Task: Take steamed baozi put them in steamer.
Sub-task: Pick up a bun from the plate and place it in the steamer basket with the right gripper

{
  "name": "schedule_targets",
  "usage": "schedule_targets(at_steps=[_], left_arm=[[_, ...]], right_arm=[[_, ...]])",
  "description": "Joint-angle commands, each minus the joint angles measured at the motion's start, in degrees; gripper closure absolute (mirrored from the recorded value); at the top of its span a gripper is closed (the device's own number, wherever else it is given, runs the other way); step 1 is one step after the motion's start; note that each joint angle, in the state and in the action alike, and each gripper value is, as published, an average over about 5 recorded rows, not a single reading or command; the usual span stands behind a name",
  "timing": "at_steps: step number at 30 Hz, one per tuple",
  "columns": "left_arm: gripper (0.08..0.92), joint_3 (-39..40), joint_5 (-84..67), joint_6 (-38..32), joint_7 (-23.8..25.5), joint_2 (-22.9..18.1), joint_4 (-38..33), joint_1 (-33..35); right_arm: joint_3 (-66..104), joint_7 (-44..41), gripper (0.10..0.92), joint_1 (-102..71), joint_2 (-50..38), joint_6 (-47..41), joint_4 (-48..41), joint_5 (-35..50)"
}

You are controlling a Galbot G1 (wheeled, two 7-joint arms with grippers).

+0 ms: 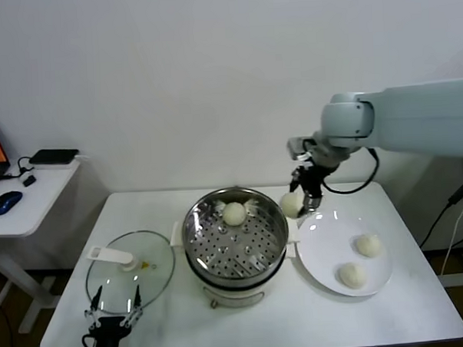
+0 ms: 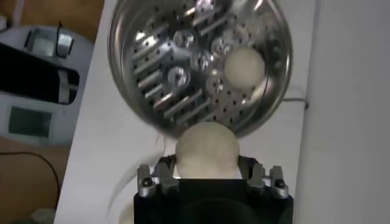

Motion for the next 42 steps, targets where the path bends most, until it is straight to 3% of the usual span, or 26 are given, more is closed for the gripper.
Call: schedule_targets(at_steps=[1, 15, 42], left_arm=[[0.177, 0.18, -0.12, 0.17, 0.08, -2.19, -0.8, 0.15], [0.177, -0.34, -0.74, 0.22, 0.16, -2.3, -0.99, -0.27], [0.177, -0.84, -0.87, -0.08, 0.24, -2.2, 1.56, -1.53]], right_arm=[[10.87, 4.74, 0.347, -6.91, 15.24, -6.7, -5.08, 6.61], [13.01, 6.57, 0.347, -20.5, 26.5, -9.15, -19.4, 2.15], [9.69, 6.35, 0.331, -22.46, 24.84, -8.68, -17.67, -0.8]])
